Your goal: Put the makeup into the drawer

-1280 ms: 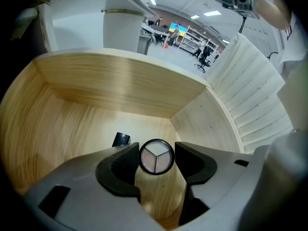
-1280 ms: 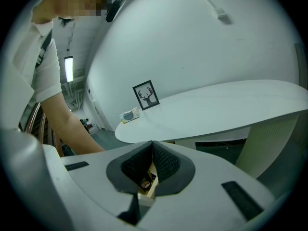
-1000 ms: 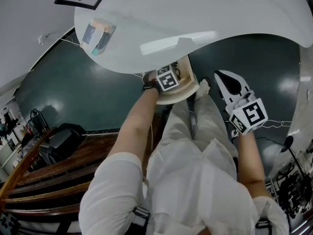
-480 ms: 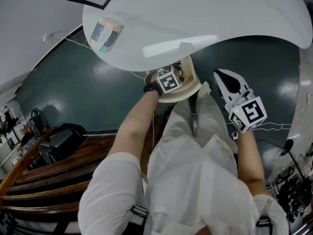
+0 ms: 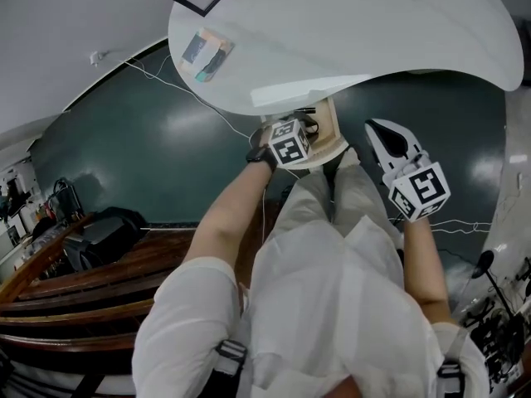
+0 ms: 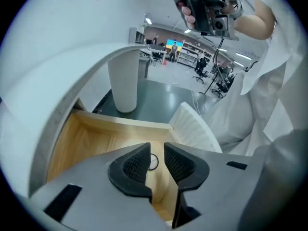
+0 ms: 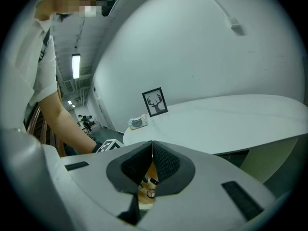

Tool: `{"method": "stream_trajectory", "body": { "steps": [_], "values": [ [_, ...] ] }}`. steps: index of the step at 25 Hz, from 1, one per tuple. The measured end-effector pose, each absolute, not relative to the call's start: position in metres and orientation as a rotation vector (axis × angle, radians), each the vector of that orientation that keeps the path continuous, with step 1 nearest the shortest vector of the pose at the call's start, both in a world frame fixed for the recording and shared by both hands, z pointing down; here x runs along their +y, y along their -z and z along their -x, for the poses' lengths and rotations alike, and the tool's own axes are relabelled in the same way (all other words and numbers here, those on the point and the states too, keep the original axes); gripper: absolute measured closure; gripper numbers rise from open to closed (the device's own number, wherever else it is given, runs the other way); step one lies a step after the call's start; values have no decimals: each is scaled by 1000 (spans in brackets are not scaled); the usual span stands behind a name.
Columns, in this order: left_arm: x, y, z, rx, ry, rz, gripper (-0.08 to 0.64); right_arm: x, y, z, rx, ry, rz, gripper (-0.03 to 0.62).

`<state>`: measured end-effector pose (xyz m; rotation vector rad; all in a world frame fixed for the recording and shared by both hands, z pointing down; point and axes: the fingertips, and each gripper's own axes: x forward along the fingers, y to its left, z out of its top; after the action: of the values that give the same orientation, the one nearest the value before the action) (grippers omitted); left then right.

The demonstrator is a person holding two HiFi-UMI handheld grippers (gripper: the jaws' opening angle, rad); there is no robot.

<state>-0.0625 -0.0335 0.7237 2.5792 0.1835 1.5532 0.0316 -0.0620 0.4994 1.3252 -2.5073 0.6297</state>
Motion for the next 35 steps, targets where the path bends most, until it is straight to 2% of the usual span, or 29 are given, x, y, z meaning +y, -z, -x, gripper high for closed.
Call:
{"method": "stream_trajectory", "body": {
  "steps": [11, 25, 35],
  "values": [
    [-46, -618, 78, -105, -1333, -2794, 532, -62, -455, -12, -2551, -535, -1287, 581],
    [-78, -491, 124, -563, -1072, -2936, 540, -72, -414, -9, -2590, -430, -1290, 581],
    [-112, -398, 174, -1039, -702, -2970, 540, -81, -388, -21, -2583, -320, -1358, 581]
  ]
}}
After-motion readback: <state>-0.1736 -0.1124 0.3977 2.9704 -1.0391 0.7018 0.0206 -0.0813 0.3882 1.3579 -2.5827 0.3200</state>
